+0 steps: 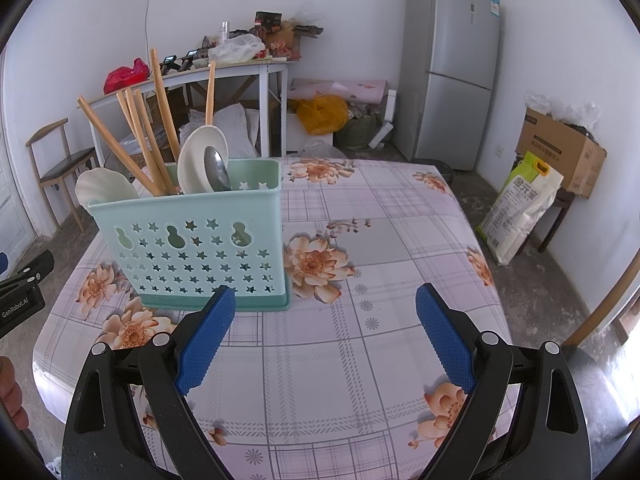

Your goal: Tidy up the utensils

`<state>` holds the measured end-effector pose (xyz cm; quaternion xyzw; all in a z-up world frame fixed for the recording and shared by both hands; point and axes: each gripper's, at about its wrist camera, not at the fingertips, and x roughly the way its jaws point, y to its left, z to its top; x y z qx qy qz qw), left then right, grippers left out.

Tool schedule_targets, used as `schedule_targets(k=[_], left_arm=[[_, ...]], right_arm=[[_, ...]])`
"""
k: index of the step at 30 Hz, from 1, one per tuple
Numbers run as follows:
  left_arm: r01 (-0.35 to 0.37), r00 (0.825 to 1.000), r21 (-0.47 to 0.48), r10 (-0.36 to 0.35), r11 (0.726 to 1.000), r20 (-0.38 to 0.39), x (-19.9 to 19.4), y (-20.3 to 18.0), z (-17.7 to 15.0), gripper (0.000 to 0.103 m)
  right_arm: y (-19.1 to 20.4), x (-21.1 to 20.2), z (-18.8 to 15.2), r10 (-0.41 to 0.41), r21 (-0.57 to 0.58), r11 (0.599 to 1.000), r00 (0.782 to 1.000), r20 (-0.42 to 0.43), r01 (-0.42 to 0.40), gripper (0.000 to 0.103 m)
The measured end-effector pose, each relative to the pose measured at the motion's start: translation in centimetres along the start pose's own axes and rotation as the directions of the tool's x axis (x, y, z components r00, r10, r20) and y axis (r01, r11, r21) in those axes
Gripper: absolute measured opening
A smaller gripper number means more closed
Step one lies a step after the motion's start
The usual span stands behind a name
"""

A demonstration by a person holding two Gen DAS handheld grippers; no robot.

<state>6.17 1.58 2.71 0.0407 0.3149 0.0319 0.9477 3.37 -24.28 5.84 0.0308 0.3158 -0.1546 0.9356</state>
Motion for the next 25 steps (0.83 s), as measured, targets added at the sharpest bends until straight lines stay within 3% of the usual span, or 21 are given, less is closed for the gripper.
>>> schedule_targets(k=[25], left_arm=[[0.016,1.000,0.015,-0.016,1.000,-0.016,0.50,-0.44,0.16,0.097]], right_arm=[[0.02,-0.14,0.21,-0.002,0.003,1.000,1.000,0.001,0.002,0.088]])
